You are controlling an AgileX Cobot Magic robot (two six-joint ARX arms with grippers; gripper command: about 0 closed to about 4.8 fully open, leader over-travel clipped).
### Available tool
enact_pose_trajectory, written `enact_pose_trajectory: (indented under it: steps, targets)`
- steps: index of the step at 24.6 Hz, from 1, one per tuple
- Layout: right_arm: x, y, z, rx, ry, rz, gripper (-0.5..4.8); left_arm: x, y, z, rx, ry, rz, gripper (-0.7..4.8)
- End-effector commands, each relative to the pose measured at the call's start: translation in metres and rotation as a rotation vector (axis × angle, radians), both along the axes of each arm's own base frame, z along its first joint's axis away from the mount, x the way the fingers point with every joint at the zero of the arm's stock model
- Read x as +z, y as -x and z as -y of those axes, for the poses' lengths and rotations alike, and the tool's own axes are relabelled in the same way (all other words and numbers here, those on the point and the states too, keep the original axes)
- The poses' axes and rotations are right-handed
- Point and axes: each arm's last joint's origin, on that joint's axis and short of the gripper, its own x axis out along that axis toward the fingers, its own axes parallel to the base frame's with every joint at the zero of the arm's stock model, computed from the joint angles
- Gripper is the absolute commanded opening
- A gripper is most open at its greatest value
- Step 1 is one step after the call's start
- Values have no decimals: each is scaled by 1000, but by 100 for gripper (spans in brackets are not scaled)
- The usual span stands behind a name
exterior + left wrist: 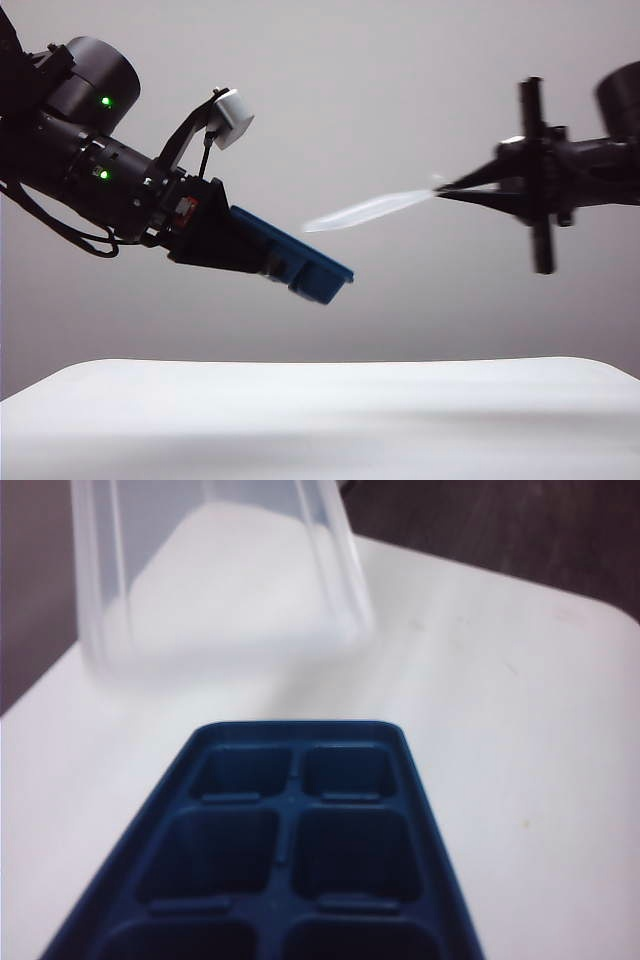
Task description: Pick up the ice cube tray, remove its lid, and then place both the tray and the lid back on the table.
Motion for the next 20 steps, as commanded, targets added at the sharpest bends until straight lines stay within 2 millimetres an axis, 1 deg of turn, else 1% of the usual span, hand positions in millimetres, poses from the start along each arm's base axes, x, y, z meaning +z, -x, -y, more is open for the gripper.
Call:
enact_pose_trajectory:
  steps: [1,5,8,9,11,16,17,20]
  targets:
    - [4,-1,20,-48,1,34,-5,-1,2,-1,3,-48,10,209]
    - [1,0,37,-85,5,43,-5,-5,4,-4,-8,-90,1,209]
    - [-7,4,42,-97,21,31,-5,-4,3,-9,-57,-50,2,204]
    - [-11,6,43,-106,34,26,-5,-4,2,-12,-82,-20,2,204]
    - [-30,15,43,-132,107,-1,-5,-3,-2,-24,-101,32,-1,175]
    - [-54,20,43,-151,187,-52,-5,-10,-12,-39,-64,41,11,178]
    - [-64,20,43,-158,198,-87,-5,-16,-15,-44,-50,36,2,182]
    - [-82,20,44,-178,224,-147,-5,-32,-18,-46,-43,20,-32,189]
